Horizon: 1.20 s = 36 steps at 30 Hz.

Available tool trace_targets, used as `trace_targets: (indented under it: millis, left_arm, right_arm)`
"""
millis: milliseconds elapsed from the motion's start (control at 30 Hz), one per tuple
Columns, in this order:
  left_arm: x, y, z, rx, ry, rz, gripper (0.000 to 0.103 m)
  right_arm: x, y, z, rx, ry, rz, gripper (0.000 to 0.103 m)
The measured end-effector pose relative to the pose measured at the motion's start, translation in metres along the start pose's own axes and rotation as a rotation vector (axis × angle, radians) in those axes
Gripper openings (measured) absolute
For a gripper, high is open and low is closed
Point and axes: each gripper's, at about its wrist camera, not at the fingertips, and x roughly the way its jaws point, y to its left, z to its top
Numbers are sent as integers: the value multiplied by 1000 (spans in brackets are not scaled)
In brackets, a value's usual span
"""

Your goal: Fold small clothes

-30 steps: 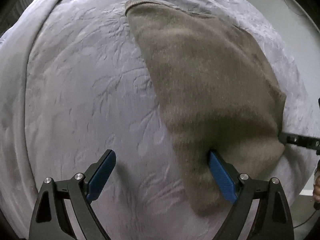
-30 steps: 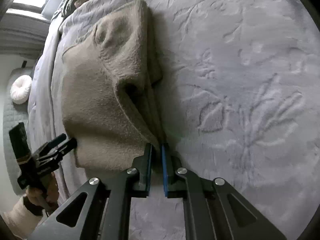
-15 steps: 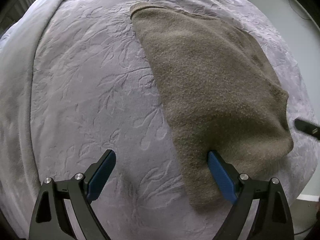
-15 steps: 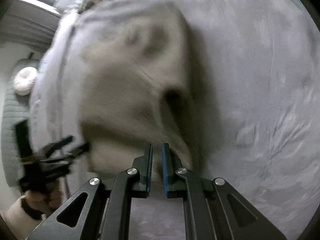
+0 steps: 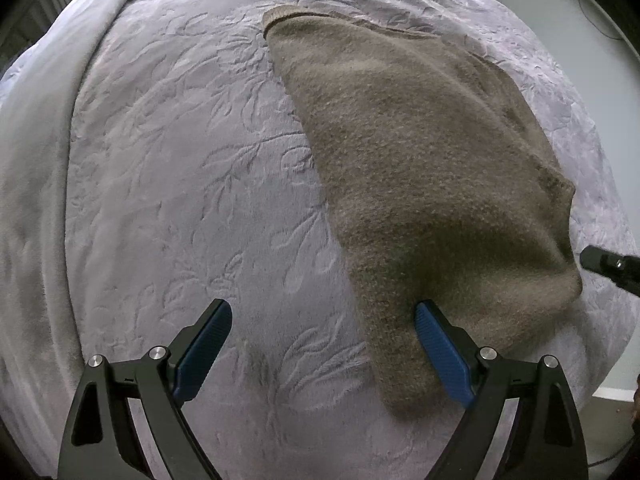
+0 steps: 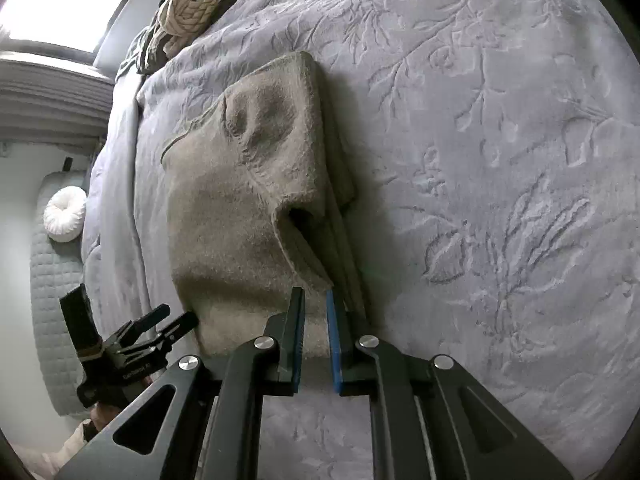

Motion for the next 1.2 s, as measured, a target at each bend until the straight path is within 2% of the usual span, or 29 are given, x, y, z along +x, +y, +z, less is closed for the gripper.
trace_targets:
  millis: [233, 400, 533, 600, 633, 667, 700, 833, 967, 1100, 1200]
  left_arm:
    - [-4, -1, -2, -7, -15, 20, 93]
    - [-16, 8, 1, -68, -65, 34, 93]
    - [-20, 18, 9, -122, -64, 44, 93]
    - [-23, 22, 11, -138, -91, 69, 93]
    - [-25, 23, 13, -141, -106, 85, 94]
    - [-25, 25, 16, -145, -113, 97, 97]
    - [-26, 27, 20, -155, -118, 104, 103]
    - [-29, 30, 35, -173, -126, 108, 103]
    - [-28, 35, 54, -201, -127, 91, 103]
    - [-8, 41, 71, -217, -64, 65, 103]
    - [7, 46, 79, -219, -28, 9, 103]
  right_arm:
    - [11, 2, 3, 8, 15, 5, 12]
    - [9, -1, 1, 9, 9, 3, 13]
    - [10, -3, 5, 12, 9, 6, 13]
    - [10, -2, 10, 5, 8, 0, 20]
    - [10, -2, 13, 0, 5, -4, 41]
    - [9, -2, 16, -5, 0, -5, 70]
    - [8, -1, 18, -10, -11, -2, 78]
    - [5, 3, 38, -48, -36, 5, 80]
    - [11, 3, 59, -63, -24, 40, 80]
    - [26, -1, 80, -71, 8, 88, 80]
    - [43, -9, 92, -56, 59, 142, 80]
